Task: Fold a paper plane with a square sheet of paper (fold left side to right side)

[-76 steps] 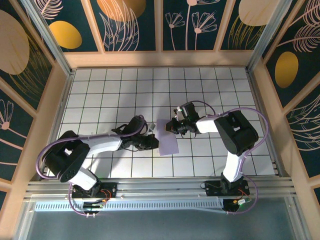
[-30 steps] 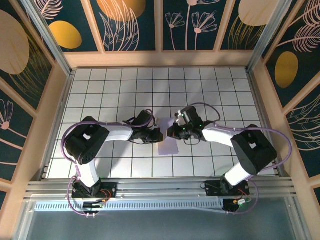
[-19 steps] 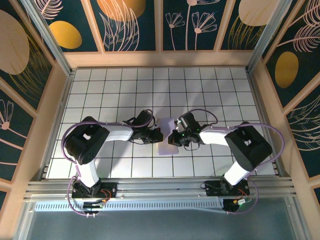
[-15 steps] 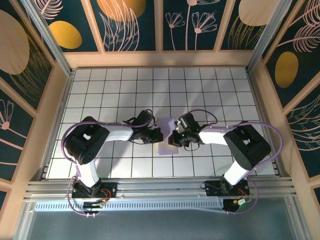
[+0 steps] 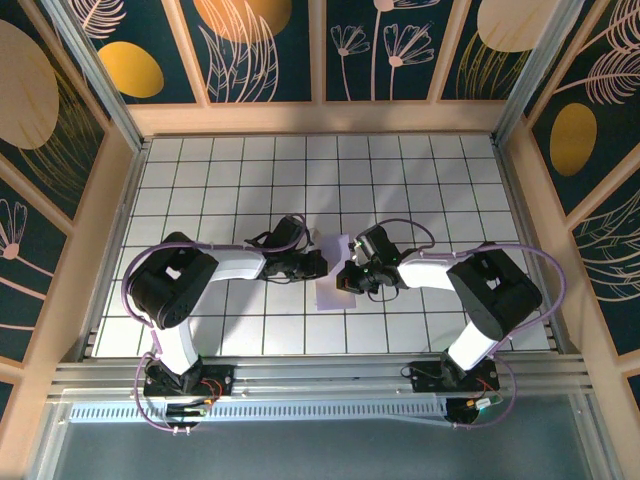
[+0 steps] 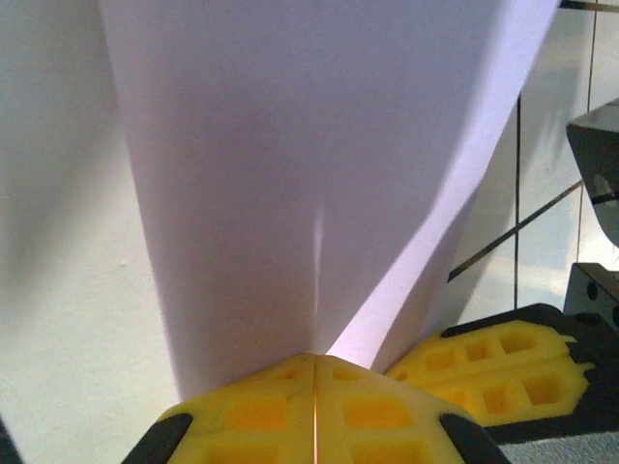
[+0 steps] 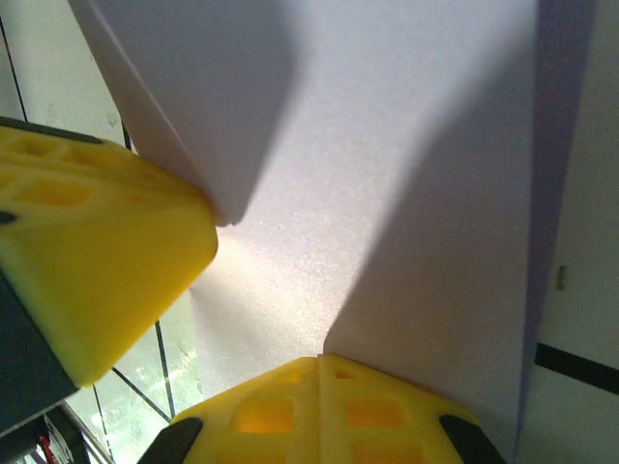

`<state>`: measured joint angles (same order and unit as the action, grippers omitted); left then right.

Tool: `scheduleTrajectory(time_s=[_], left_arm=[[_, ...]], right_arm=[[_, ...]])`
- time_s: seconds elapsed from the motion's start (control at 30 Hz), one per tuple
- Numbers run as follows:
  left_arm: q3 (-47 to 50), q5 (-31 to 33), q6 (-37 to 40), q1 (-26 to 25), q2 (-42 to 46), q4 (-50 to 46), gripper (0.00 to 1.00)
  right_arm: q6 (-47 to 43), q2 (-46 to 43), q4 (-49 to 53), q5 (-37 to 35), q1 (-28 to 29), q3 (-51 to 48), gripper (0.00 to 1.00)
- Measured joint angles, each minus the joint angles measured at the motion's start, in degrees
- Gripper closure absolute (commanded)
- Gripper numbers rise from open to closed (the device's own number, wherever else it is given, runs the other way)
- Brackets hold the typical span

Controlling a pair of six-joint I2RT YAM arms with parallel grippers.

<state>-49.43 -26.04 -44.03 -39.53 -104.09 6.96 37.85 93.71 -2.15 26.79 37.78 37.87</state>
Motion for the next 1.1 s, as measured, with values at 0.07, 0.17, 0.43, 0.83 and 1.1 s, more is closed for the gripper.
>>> scheduleTrajectory(time_s=[0.07,0.17,0.43,0.83,1.1], left_arm=[[0.0,0.5,0.2,0.2,0.0,0.0,0.91],[0.0,1.1,0.5,0.2,0.0,0.0,0.9],[0.2,2.2,0.5,0.2,-0.1,0.5,0.88],[1.9,2.5,-1.2,1.1,-0.5,3.3,0.91],[3.3,0.8,-2.3,2.9,-0.5,5.9,0.91]], right_arm=[[0.0,0.1,0.0,0.0,0.0,0.0,1.0],[0.0,0.1,-0.2,0.0,0.0,0.0,1.0],[-0.7,0.1,-0.1,-0.2,0.0,0.0,1.0],[-1.9,0.1,0.0,-0.4,0.0,0.0,1.0],[-2.1,0.0,-0.4,-0.3,-0.2,-0.5,1.0]])
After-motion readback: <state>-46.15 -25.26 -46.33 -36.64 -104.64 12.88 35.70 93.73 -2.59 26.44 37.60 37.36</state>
